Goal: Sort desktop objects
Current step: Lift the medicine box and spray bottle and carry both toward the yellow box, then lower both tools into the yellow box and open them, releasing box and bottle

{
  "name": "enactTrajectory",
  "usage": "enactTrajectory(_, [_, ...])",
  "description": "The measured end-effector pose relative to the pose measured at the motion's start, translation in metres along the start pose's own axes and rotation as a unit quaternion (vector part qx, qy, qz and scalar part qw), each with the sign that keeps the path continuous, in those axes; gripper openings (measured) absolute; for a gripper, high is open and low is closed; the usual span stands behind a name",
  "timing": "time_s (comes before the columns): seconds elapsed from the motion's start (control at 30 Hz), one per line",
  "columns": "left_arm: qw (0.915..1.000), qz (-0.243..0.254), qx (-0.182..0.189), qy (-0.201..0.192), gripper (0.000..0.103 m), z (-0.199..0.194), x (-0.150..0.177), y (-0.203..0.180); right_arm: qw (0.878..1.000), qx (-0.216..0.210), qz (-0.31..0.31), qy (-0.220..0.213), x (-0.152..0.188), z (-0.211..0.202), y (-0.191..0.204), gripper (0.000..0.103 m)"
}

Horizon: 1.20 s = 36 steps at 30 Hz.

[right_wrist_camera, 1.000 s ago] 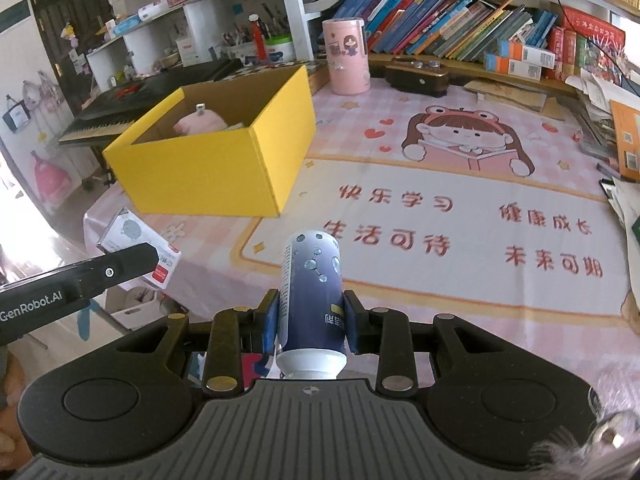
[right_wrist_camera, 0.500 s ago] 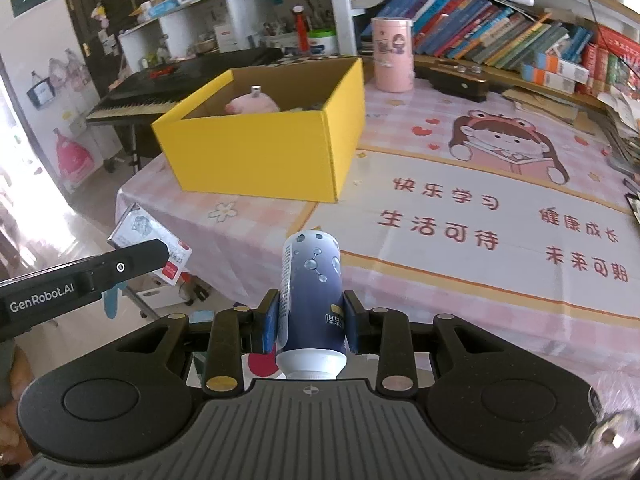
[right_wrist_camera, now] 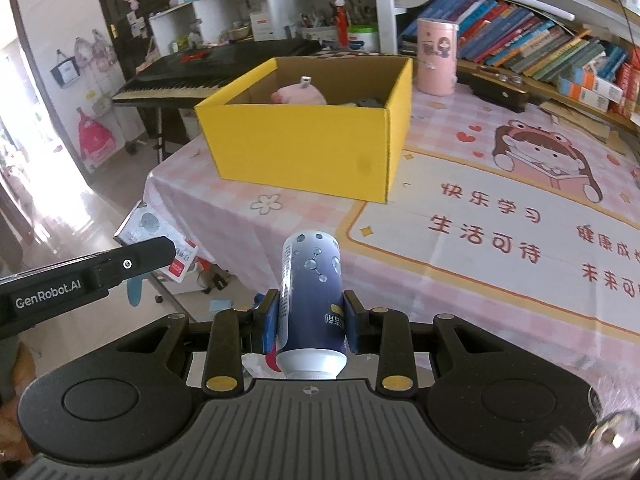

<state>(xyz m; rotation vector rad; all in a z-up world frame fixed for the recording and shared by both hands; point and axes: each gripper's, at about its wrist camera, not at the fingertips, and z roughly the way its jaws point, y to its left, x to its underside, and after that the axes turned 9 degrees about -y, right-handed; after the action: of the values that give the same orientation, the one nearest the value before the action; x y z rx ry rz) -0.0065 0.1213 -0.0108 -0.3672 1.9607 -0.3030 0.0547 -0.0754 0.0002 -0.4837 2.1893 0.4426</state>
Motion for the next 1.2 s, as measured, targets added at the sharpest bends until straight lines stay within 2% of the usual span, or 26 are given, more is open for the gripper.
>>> enactTrajectory(0.3, [0.9998, -0.009, -0.014, -0.011, 0.013, -0.002, -0.005, 0.007, 1.0, -0.011, -0.016, 0.002, -0.008, 0.008, 0.009, 0.03])
enactTrajectory(0.6, [0.999, 0.008, -0.019, -0.039, 0.013, 0.007, -0.021, 0.002, 0.999, -0.022, -0.027, -0.014, -0.027, 0.016, 0.006, 0.03])
enactTrajectory(1.2, [0.993, 0.044, -0.024, -0.108, 0.013, 0.081, -0.092, -0.021, 0.994, -0.07, -0.017, -0.084, -0.127, 0.058, -0.027, 0.03])
